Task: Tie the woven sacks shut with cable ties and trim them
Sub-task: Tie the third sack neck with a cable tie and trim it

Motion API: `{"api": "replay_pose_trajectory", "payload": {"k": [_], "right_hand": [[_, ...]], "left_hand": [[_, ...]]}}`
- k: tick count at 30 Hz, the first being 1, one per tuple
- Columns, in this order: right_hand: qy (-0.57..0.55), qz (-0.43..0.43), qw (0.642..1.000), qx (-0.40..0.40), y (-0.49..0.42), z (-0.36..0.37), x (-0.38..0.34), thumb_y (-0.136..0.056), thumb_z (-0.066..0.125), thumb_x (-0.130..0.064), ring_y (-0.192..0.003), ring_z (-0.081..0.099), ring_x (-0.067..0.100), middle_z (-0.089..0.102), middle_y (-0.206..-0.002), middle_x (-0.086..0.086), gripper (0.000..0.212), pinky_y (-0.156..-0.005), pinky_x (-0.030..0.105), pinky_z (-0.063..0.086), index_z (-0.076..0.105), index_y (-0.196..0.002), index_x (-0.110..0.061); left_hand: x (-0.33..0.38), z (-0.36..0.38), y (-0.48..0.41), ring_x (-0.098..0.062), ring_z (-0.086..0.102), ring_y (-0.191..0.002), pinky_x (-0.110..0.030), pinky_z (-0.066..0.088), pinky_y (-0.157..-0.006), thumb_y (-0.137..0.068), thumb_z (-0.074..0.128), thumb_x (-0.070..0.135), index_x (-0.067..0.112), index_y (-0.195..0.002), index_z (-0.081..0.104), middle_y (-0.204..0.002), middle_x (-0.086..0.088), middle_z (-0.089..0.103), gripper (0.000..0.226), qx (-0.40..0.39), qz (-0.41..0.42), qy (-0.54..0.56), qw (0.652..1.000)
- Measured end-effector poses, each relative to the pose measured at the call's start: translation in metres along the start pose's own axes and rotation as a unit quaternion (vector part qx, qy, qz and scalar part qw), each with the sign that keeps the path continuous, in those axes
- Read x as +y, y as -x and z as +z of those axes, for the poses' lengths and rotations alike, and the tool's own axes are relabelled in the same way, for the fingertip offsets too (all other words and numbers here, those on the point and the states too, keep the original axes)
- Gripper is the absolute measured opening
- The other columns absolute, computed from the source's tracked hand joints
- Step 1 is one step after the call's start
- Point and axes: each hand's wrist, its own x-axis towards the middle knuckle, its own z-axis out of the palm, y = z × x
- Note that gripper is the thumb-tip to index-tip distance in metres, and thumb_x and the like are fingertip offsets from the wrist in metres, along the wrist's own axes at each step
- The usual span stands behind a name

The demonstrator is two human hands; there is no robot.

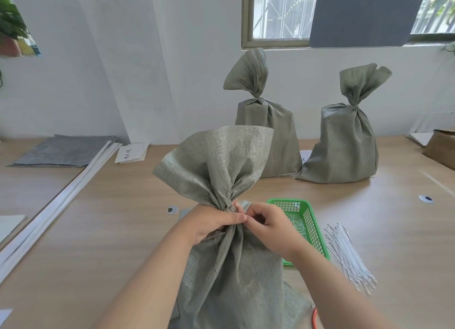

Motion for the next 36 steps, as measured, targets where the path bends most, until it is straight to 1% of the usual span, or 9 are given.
{"api": "replay_pose_trajectory", "payload": {"k": [3, 10, 14, 17, 19, 23, 28, 33, 36], "right_hand": [[-0.036, 0.025, 0.999, -0.01, 0.001, -0.001, -0.007, -0.094, 0.065, -0.031, -0.05, 0.031, 0.005, 0.04, -0.051, -0.014, 0.037, -0.05, 0.018, 0.027, 0.054, -0.06, -0.02], [-0.098, 0.09, 0.991, -0.011, 0.002, -0.003, -0.012, -0.092, 0.068, -0.021, -0.047, 0.032, 0.003, 0.043, -0.051, -0.013, 0.029, -0.046, 0.016, 0.028, 0.063, -0.064, -0.016], [-0.223, 0.128, 0.966, -0.024, 0.002, -0.009, -0.01, -0.089, 0.059, -0.013, -0.055, 0.044, 0.01, 0.055, -0.062, 0.003, 0.022, -0.056, 0.022, 0.035, 0.07, -0.07, -0.011], [-0.307, 0.138, 0.941, -0.027, 0.0, -0.011, -0.007, -0.072, 0.051, -0.008, -0.06, 0.048, 0.012, 0.058, -0.076, 0.014, 0.022, -0.058, 0.024, 0.037, 0.073, -0.076, -0.006], [-0.315, 0.134, 0.94, -0.021, -0.002, -0.008, -0.003, -0.072, 0.051, -0.004, -0.062, 0.05, 0.013, 0.061, -0.079, 0.015, 0.023, -0.059, 0.022, 0.039, 0.073, -0.079, -0.007], [-0.348, 0.117, 0.93, 0.003, -0.004, -0.005, 0.006, -0.092, 0.055, 0.007, -0.068, 0.057, 0.016, 0.071, -0.09, 0.017, 0.02, -0.065, 0.025, 0.045, 0.072, -0.095, -0.004], [-0.355, 0.095, 0.93, 0.007, -0.003, -0.005, 0.007, -0.095, 0.053, 0.008, -0.073, 0.064, 0.016, 0.074, -0.094, 0.016, 0.021, -0.069, 0.024, 0.052, 0.07, -0.106, 0.001], [-0.349, 0.098, 0.932, 0.01, -0.003, -0.005, 0.004, -0.093, 0.057, 0.006, -0.073, 0.065, 0.016, 0.075, -0.091, 0.018, 0.025, -0.07, 0.023, 0.055, 0.078, -0.098, -0.007], [-0.303, 0.089, 0.949, 0.016, -0.006, -0.004, 0.0, -0.09, 0.065, 0.003, -0.069, 0.06, 0.013, 0.072, -0.078, 0.009, 0.018, -0.069, 0.022, 0.053, 0.079, -0.094, -0.007]], "left_hand": [[-0.001, -0.003, 0.001, 0.005, 0.062, -0.068, -0.007, 0.044, -0.061, -0.086, 0.074, 0.002, 0.014, -0.083, 0.068, -0.071, 0.015, 0.067, 0.013, -0.022, 0.007, -0.024, 0.999], [-0.005, -0.005, 0.0, 0.004, 0.058, -0.069, -0.007, 0.042, -0.061, -0.088, 0.071, 0.0, 0.012, -0.086, 0.066, -0.072, 0.015, 0.064, 0.013, -0.035, 0.029, -0.031, 0.998], [-0.008, -0.006, 0.001, -0.001, 0.051, -0.071, -0.01, 0.038, -0.058, -0.091, 0.069, 0.005, 0.019, -0.075, 0.06, -0.075, 0.011, 0.056, 0.023, -0.037, 0.029, -0.012, 0.999], [-0.01, -0.004, 0.0, -0.002, 0.054, -0.075, -0.011, 0.041, -0.061, -0.091, 0.068, 0.005, 0.02, -0.076, 0.057, -0.08, 0.009, 0.057, 0.024, -0.02, 0.024, 0.015, 0.999], [-0.01, -0.004, 0.0, 0.0, 0.058, -0.075, -0.011, 0.044, -0.061, -0.091, 0.068, 0.005, 0.019, -0.081, 0.058, -0.081, 0.011, 0.06, 0.02, -0.002, 0.021, 0.023, 1.0], [-0.009, -0.006, 0.0, 0.0, 0.062, -0.076, -0.014, 0.044, -0.059, -0.09, 0.069, 0.005, 0.026, -0.077, 0.063, -0.079, 0.012, 0.064, 0.026, 0.007, 0.026, 0.045, 0.999], [-0.007, -0.005, 0.001, 0.002, 0.065, -0.072, -0.011, 0.042, -0.052, -0.09, 0.067, -0.001, 0.016, -0.093, 0.065, -0.083, 0.008, 0.068, 0.017, 0.018, 0.044, 0.076, 0.996], [-0.008, -0.006, 0.001, 0.0, 0.065, -0.074, -0.013, 0.044, -0.057, -0.09, 0.068, 0.001, 0.019, -0.09, 0.068, -0.079, 0.013, 0.072, 0.018, 0.025, 0.042, 0.058, 0.997], [-0.007, -0.008, 0.0, 0.0, 0.066, -0.075, -0.016, 0.047, -0.061, -0.089, 0.069, 0.001, 0.018, -0.086, 0.068, -0.076, 0.015, 0.072, 0.017, 0.028, 0.038, 0.056, 0.997]]}}
